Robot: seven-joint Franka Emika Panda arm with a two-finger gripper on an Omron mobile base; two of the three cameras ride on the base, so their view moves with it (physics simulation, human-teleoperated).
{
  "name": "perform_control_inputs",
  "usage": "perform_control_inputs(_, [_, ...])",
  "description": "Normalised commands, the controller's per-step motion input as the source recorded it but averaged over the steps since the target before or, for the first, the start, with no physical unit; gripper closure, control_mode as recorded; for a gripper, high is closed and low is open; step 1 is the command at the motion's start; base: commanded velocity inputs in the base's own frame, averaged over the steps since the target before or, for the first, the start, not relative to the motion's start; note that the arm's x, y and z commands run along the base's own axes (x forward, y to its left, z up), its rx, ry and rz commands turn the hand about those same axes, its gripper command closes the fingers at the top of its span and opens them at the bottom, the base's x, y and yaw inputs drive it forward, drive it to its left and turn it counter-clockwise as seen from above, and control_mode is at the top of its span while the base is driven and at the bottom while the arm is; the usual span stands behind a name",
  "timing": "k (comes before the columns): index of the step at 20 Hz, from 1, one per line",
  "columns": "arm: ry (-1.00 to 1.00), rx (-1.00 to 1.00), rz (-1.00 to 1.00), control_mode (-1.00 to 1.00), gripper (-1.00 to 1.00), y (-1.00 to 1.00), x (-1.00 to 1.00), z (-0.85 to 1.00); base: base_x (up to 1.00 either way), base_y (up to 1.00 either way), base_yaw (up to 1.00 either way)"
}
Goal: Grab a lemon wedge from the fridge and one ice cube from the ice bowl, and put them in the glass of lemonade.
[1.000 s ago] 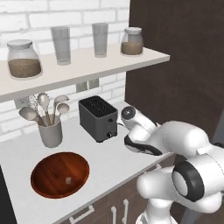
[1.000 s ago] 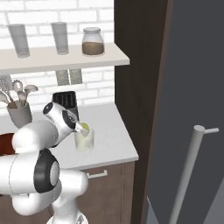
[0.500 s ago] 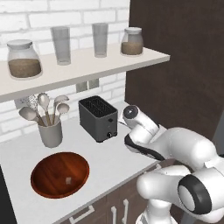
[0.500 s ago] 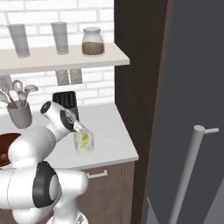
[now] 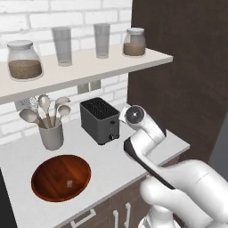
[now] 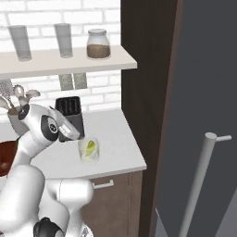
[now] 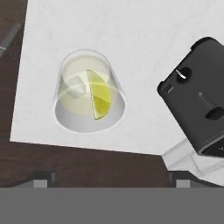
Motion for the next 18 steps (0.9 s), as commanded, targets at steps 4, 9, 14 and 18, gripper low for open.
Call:
perform_control_inputs(4, [-0.24, 0.09, 0.0, -1.0, -1.0, 0.49, -0.64, 0.99, 0.0, 0.0, 0.0])
perform_control_inputs(9, [-0.1, 0.01, 0.0, -1.0, -1.0, 0.73, -0.61, 0.53, 0.0, 0.0, 0.0])
perform_control_inputs(14, [0.0, 0.0, 0.02, -1.0, -1.0, 0.99, -0.36, 0.26, 0.0, 0.0, 0.0])
perform_control_inputs(18, [-0.12, 0.0, 0.04, -1.0, -1.0, 0.99, -0.09, 0.4, 0.0, 0.0, 0.0])
